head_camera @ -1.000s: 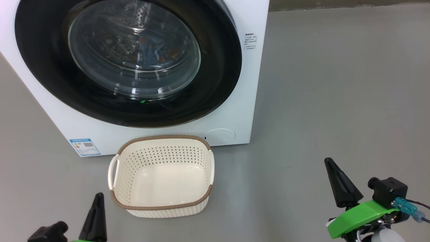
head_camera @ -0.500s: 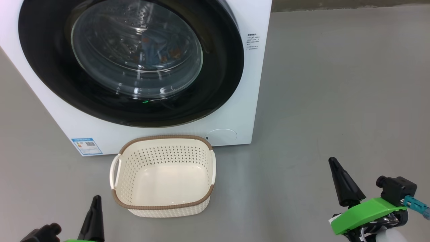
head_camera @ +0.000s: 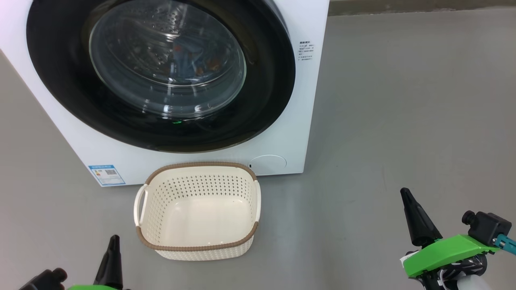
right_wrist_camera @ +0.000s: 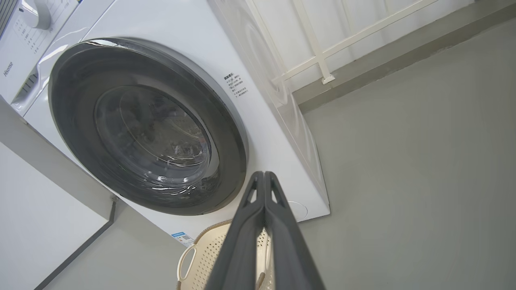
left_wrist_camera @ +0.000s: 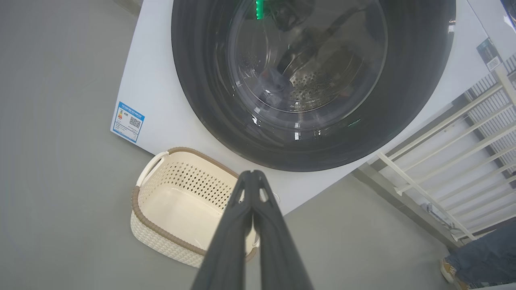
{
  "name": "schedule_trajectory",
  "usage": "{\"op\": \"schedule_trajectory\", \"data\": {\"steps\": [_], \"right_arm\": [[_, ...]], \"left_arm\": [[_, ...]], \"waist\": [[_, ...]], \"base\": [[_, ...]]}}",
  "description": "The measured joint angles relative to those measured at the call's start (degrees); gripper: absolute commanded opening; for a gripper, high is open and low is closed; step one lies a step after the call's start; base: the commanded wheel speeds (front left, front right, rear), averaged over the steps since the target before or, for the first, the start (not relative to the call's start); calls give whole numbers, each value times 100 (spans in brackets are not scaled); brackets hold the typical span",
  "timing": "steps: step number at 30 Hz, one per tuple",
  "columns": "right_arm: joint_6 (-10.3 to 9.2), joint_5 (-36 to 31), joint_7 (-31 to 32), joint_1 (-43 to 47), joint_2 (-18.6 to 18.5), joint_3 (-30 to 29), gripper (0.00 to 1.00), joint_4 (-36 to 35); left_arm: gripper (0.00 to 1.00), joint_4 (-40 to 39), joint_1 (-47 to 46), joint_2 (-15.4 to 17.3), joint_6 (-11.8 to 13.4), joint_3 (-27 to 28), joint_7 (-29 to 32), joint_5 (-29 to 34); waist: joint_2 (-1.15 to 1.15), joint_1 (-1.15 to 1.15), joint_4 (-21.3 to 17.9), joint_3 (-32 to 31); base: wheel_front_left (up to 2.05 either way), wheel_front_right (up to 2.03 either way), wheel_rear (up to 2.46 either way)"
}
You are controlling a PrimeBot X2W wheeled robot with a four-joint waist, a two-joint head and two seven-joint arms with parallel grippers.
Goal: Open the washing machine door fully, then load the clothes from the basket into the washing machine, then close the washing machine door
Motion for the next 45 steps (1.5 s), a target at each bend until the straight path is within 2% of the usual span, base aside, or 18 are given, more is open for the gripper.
{"op": "schedule_trajectory", "data": {"steps": [45], "right_arm": [[-23, 2581, 683, 31, 233, -437, 0, 0]], "left_arm": [[0, 147, -201, -94, 0, 289, 740, -2273]], "waist": [[0, 0, 134, -60]], "base": [[0, 0, 0]]}}
